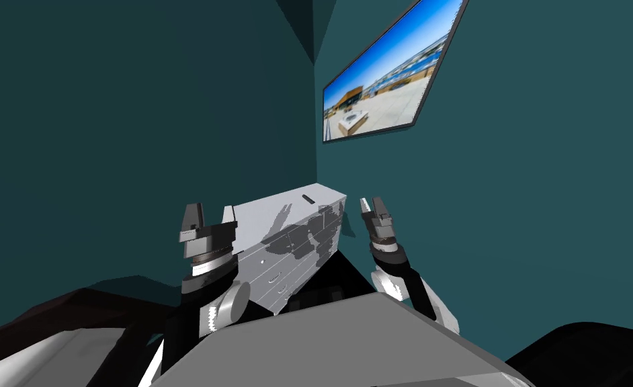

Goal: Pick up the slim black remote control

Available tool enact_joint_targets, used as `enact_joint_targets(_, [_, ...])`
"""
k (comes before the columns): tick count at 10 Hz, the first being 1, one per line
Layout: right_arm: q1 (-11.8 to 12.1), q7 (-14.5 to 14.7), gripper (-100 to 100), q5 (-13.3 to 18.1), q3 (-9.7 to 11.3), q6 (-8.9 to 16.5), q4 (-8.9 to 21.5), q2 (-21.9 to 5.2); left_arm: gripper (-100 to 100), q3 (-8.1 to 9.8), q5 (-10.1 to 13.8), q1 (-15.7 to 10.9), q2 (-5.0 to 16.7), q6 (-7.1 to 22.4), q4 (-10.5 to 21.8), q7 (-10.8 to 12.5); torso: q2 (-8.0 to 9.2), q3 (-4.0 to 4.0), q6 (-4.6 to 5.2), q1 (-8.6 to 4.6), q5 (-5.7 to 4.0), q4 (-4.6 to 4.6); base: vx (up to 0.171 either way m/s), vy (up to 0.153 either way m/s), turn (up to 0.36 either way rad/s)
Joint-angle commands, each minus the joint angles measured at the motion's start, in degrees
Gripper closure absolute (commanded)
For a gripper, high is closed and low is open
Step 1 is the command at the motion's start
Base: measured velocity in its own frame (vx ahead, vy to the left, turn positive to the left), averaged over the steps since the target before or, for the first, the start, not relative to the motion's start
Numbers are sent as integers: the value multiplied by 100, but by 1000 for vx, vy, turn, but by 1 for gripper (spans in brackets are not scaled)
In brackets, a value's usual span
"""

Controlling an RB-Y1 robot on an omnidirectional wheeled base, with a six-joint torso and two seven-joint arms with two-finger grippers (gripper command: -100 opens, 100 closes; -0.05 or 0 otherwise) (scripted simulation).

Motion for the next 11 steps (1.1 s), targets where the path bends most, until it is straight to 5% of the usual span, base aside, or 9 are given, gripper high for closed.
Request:
enact_joint_targets(1, [136,-100,-100,8,96,-57,163,-209,0,0,0,0,0,0,0,0,0,0,0,0,0,0,-24,-3,-23])
enact_joint_targets(11, [1123,-918,-100,-42,798,-523,1442,-1756,0,0,0,0,0,0,0,0,13,8,-1,-16,-4,3,-43,-26,13])
